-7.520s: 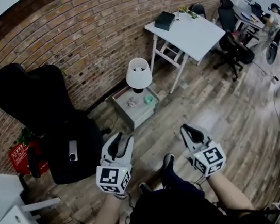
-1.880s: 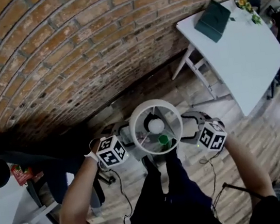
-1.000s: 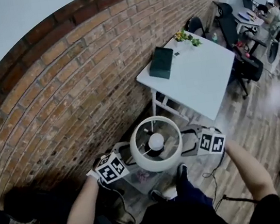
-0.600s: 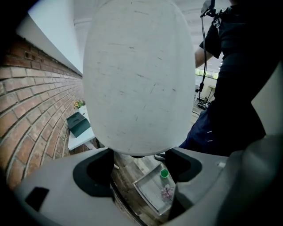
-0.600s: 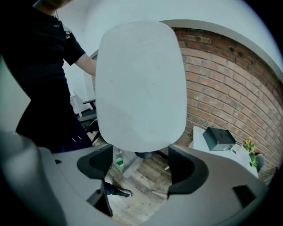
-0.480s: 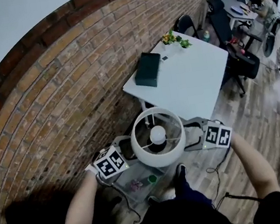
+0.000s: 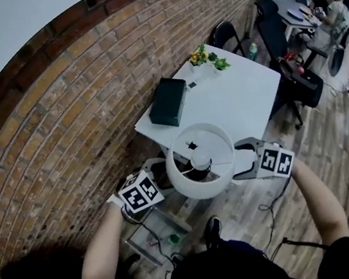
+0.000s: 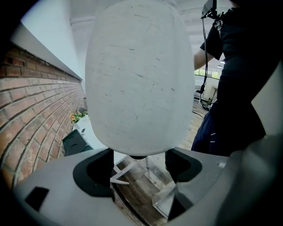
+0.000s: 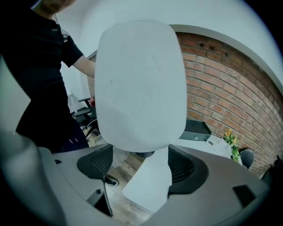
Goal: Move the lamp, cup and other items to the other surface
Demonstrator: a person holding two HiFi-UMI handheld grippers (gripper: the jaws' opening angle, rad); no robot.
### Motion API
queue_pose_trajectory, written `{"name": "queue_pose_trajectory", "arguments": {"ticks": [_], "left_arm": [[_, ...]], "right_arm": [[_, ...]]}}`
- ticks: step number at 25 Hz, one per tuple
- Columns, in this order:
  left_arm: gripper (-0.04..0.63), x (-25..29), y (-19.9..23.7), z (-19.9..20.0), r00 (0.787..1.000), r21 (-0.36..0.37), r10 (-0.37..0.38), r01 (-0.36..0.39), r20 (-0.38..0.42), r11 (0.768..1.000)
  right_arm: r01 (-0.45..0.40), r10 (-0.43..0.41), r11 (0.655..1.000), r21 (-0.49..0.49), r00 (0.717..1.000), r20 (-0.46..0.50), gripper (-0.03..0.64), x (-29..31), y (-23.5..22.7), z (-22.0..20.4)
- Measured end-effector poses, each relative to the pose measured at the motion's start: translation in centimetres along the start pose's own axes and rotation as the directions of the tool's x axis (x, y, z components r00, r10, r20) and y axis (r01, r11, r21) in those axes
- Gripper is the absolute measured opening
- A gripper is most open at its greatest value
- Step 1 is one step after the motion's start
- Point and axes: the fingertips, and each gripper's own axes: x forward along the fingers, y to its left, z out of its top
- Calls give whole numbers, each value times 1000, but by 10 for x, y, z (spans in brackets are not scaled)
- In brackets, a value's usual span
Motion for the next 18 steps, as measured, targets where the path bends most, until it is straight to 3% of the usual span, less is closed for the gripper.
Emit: {"name": "queue_pose_trajectory", "arguments": {"ticks": [7,18], "left_arm": [[351,63,50,49,1000,11,-26,26,-12,1000],[351,138,123,75,997,4,-41,41,-72,999]], "right_arm": [[2,-1,1000,25,1000,-21,394,-28,-69,-54],[-5,8,999,48,999,-43,394,-34,-158,-108]]}}
